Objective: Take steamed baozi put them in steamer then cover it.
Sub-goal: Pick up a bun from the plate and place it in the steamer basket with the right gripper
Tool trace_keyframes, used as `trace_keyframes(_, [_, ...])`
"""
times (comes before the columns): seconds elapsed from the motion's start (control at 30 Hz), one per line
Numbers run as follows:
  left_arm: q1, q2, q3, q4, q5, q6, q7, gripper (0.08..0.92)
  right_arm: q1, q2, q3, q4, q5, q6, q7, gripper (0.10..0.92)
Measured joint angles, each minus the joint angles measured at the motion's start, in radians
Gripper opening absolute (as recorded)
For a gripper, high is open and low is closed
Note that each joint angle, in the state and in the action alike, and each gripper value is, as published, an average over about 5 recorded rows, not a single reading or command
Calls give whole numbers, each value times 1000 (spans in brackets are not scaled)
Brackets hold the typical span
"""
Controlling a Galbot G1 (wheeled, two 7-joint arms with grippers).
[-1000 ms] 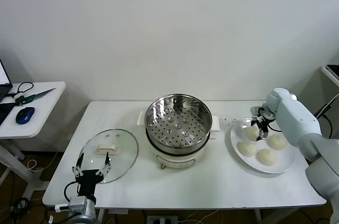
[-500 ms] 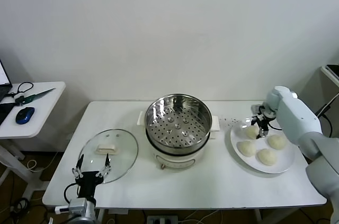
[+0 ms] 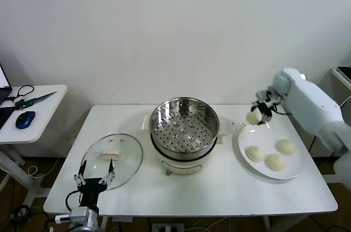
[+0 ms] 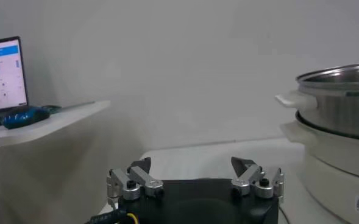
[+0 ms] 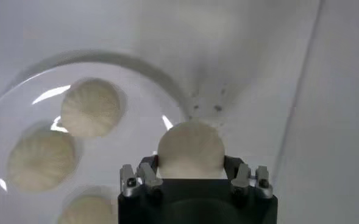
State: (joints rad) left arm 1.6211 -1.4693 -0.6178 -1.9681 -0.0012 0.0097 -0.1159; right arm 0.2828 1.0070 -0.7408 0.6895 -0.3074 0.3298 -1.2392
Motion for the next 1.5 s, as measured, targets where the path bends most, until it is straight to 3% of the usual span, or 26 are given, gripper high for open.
trace_keyframes(0.27, [9,0,-4,-11,-2,1,11,823,145,51,-136,127,47,107,-8,696])
trace_keyframes(0.67, [16,-2,0,-6,3,5,14,823,179,194,-187,292,-122,287,33,704])
trace_keyframes(1.5, [40,12,-21,-7,-17,-5,11,823,9,345,-187,292,-432,378,97,718])
